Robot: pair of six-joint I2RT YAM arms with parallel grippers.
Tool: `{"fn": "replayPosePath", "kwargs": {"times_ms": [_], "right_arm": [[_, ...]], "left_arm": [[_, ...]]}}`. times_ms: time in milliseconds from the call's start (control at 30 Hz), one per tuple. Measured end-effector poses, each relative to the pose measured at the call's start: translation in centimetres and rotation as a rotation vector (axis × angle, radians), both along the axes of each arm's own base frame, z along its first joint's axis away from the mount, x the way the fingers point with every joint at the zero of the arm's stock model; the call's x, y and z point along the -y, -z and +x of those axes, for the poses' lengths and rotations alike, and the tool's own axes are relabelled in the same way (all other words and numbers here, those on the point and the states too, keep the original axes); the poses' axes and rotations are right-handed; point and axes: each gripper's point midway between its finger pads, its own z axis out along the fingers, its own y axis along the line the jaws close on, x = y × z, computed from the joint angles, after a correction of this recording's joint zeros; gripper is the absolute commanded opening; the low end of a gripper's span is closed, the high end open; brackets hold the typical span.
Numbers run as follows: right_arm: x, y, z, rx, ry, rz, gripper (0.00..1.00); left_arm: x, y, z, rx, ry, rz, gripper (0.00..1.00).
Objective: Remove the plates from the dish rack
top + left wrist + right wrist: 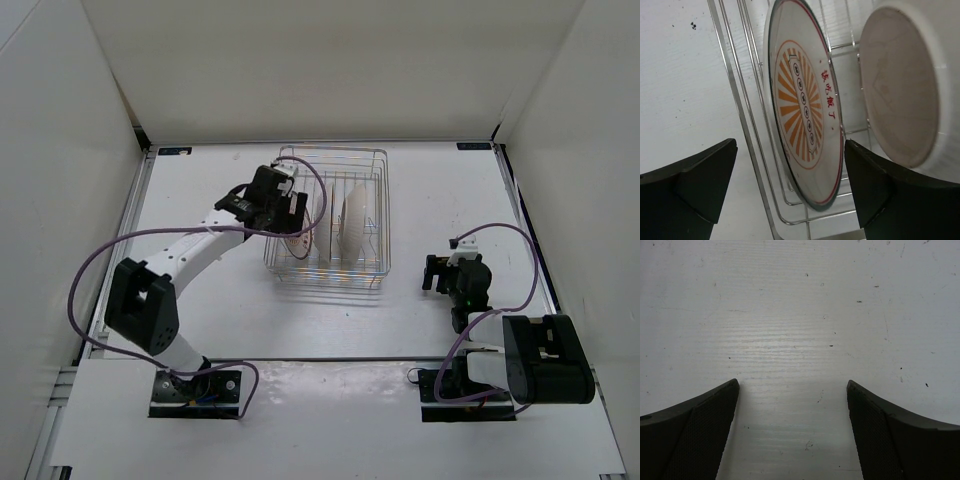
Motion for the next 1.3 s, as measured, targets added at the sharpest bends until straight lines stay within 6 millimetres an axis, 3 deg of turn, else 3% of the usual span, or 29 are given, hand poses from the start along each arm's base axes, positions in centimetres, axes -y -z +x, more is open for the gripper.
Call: {"fn": "replayPosePath", "kwargs": {"times_ms": [100,133,267,400,700,800,900,1000,1200,1300], "right_arm": [[0.0,0.0,0.0,0.0,0.0,0.0,0.9],[0.0,0.0,0.0,0.0,0.001,0.0,0.9],[0.0,0.0,0.0,0.0,0.0,0.0,0.9],[0.0,0.0,0.0,0.0,0.001,0.0,0.9],[0.0,0.0,0.0,0.0,0.001,0.0,0.9],[0.0,0.0,0.0,0.0,0.0,0.0,0.9],[0.0,0.0,0.0,0.0,0.001,0.0,0.9],[0.0,0.0,0.0,0.0,0.001,0.0,0.9],[0.0,0.0,0.0,0.0,0.001,0.0,0.9],[0.0,0.0,0.0,0.0,0.001,0.0,0.9]], "left_arm": [[-0.2,1.8,0.2,-0.034,-0.009,0.055,0.9],[-0.3,2.4,0.3,-0.048,-0.015,0.072,0.81],[-0.6,4.6,0.7,-0.099,-0.033,0.139,0.68],[-0.2,4.5,0.7,-0.101,-0.037,0.177,0.64],[1.3,3.8,0.7,-0.088,-0.032,0.245,0.38],[2.3,3.5,0.8,-0.074,-0.019,0.248,0.43],[3.0,2.9,0.7,-0.054,-0.008,0.261,0.68],[3.5,2.2,0.8,-0.016,0.011,0.291,0.78],[3.3,1.5,1.2,0.034,-0.012,0.336,0.78],[2.7,1.3,1.5,0.043,-0.038,0.346,0.62]]}}
